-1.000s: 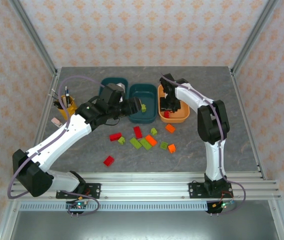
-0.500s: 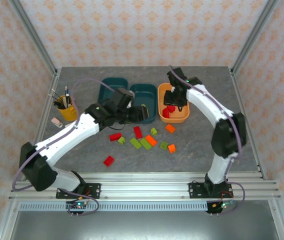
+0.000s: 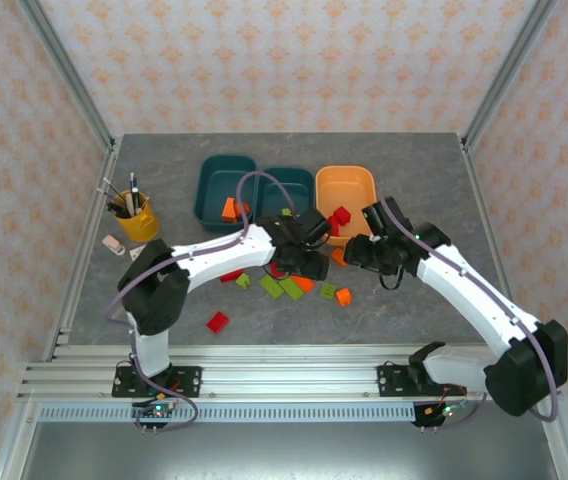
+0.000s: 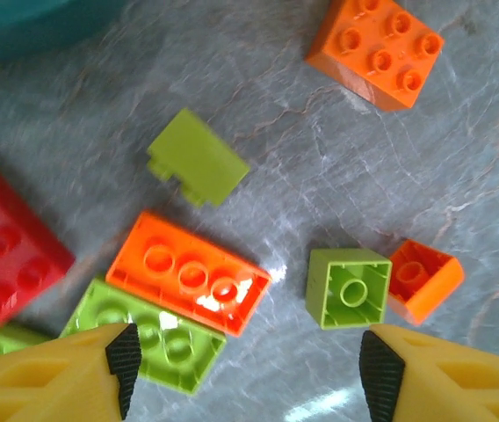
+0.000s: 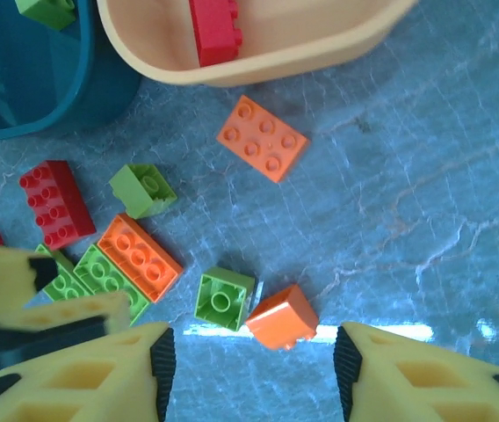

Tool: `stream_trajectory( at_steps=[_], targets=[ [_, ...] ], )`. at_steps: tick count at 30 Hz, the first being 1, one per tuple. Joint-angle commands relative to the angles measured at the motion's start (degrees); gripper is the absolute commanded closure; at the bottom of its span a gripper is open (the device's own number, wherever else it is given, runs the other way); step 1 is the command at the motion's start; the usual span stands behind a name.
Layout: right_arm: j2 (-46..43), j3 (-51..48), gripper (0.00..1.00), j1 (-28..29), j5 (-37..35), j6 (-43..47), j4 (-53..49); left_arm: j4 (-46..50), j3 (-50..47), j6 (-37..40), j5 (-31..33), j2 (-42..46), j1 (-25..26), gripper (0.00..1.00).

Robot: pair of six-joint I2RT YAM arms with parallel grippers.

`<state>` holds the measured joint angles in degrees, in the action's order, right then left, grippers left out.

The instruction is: Sort the legos into containers by color

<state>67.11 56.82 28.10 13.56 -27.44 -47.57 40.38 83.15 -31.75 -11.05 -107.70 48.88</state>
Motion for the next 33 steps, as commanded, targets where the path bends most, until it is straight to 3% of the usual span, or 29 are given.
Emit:
stream_trajectory(
  at_steps=[1,6,16,25,33],
  targets=[
    [-4.2,-0.7,0.44,0.3,-0.5,-3.1,-0.2,6.7,4.5,12.7,5.7,-2.6,0.4,0.28],
    [-8.5,-0.5,0.34,0.3,-1.7,-4.5,-1.9,8.8,5.4,21.6,5.7,-5.6,0.4,0.18],
    [-20.7,-2.1,0.17,0.1,-2.9,-15.0,-7.4,8.5,7.3,25.7,4.1,-10.5,0.4,0.19],
    [-22.4,-3.0,0.16,0.0,-3.0,-18.2,-7.1,8.6,7.5,26.7,3.4,-13.3,0.4,0.19],
    [-20.7,-3.3,0.17,0.0,-2.9,-17.8,-5.2,7.4,6.4,25.4,3.5,-14.8,0.6,0.31]
  ],
)
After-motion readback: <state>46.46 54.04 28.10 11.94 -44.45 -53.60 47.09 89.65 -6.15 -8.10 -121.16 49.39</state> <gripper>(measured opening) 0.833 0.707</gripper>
